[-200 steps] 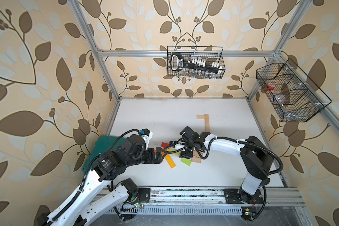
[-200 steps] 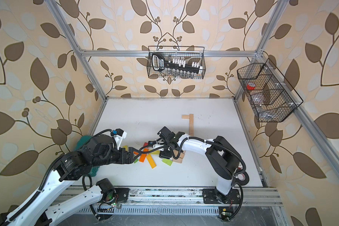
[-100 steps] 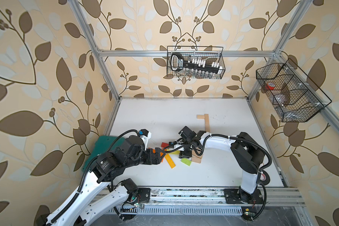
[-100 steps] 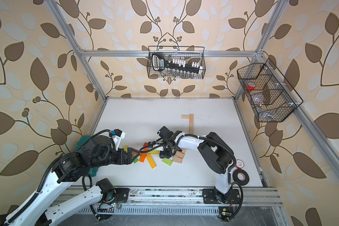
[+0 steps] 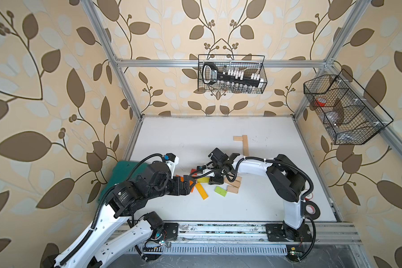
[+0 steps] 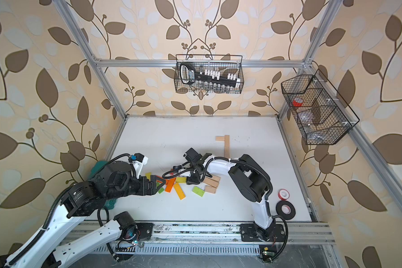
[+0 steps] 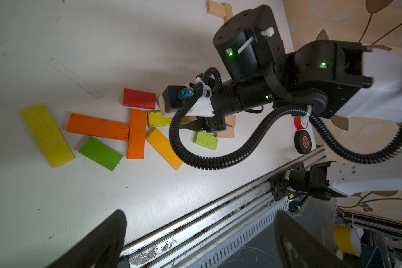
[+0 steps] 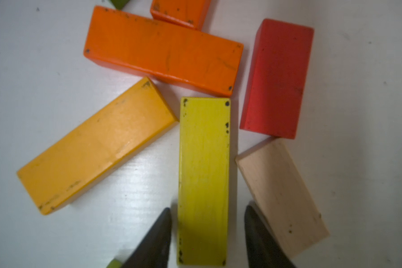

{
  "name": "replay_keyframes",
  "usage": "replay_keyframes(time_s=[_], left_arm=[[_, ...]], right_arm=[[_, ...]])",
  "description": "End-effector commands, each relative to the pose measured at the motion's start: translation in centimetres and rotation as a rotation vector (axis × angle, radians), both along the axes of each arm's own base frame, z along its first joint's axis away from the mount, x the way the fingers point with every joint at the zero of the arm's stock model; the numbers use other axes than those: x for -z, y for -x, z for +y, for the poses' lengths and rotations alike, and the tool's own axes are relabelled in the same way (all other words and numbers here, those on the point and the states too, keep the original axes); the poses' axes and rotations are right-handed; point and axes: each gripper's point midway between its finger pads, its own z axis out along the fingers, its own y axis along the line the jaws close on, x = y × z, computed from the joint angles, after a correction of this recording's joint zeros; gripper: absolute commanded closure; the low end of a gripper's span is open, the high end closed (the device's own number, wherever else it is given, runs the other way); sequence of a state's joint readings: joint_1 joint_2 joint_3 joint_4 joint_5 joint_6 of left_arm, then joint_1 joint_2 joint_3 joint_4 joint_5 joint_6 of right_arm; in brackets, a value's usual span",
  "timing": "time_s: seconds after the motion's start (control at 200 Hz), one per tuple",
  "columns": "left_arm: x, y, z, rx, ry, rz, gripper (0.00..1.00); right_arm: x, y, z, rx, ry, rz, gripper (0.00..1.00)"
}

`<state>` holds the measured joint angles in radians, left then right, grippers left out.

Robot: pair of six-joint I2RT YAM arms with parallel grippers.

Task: Assemble a giraffe with building blocks
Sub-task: Pick up the building block from the center of the board, then assemble the building block at the center of the board.

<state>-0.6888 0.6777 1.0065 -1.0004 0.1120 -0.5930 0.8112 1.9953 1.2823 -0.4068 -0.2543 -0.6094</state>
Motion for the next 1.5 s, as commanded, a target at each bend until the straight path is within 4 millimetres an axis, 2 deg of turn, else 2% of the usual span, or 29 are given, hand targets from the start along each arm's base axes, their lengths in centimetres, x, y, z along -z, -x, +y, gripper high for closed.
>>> replay_keyframes(time_s=[0.0, 0.125, 0.205, 0.32, 0.435, 0.51, 0.615, 0.735, 0.77, 0.82, 0.88, 0.945, 1.0, 1.105, 1.185, 1.26, 1.35, 1.495], left_arm=[[-0.8, -0.1, 0.4, 0.005, -0.015, -0.044, 0.01], [-0.9, 0.0, 0.4, 0.006, -0.015, -0.045, 0.01], [-1.0, 0.0, 0.5, 0.007, -0.017, -0.047, 0.01], [-1.2, 0.0, 0.4, 0.011, -0.017, -0.052, 0.01], [-1.4, -0.2, 0.1, 0.022, -0.015, -0.058, 0.01], [-1.7, -0.4, -0.4, 0.037, -0.006, -0.061, 0.01], [-2.0, -0.8, -1.2, 0.061, 0.004, -0.065, 0.01], [-2.4, -1.3, -2.2, 0.097, 0.011, -0.074, 0.01], [-2.5, -1.5, -2.6, 0.108, 0.015, -0.076, 0.01], [-2.6, -1.7, -3.0, 0.124, 0.019, -0.079, 0.01], [-2.6, -1.9, -3.6, 0.139, 0.027, -0.079, 0.01], [-2.6, -2.2, -4.2, 0.155, 0.035, -0.076, 0.01], [-2.7, -2.4, -4.6, 0.164, 0.043, -0.075, 0.01], [-3.0, -2.8, -5.3, 0.176, 0.063, -0.084, 0.01], [-3.3, -3.1, -5.7, 0.182, 0.074, -0.091, 0.01], [-3.5, -3.4, -6.1, 0.183, 0.087, -0.092, 0.01], [-3.5, -3.8, -6.5, 0.181, 0.095, -0.094, 0.01], [-3.2, -4.5, -7.0, 0.173, 0.094, -0.084, 0.01]], right_arm=[[0.6, 0.4, 0.6, -0.015, 0.007, 0.028, 0.73], [0.5, 0.8, 0.0, -0.009, 0.018, 0.022, 0.77], [-0.4, 1.0, -0.6, 0.004, 0.014, 0.008, 0.81], [-3.3, 1.2, -1.8, 0.041, -0.011, -0.038, 0.82], [-7.2, 1.2, -3.5, 0.135, -0.055, -0.102, 0.82], [-9.8, -0.1, -5.5, 0.329, -0.084, -0.139, 0.82], [-12.7, -1.8, -9.3, 0.650, -0.125, -0.151, 0.83], [-15.2, -2.4, -14.3, 1.021, -0.180, -0.133, 0.88], [-15.8, -2.2, -15.6, 1.128, -0.196, -0.123, 0.93], [-16.5, -2.3, -18.6, 1.334, -0.229, -0.085, 0.98], [-17.1, -1.5, -21.5, 1.554, -0.271, -0.035, 0.95], [-17.8, -0.5, -23.1, 1.699, -0.367, 0.016, 0.92], [-18.5, 0.1, -24.1, 1.794, -0.487, 0.024, 0.94], [-18.2, 1.3, -26.9, 2.085, -0.665, 0.068, 0.97], [-16.8, 2.6, -29.1, 2.320, -0.628, 0.069, 1.00], [-15.5, 3.2, -30.2, 2.488, -0.524, 0.066, 1.00], [-14.0, 2.3, -30.8, 2.607, -0.421, 0.091, 1.00], [-10.8, 0.3, -32.1, 2.773, -0.446, 0.163, 1.00]])
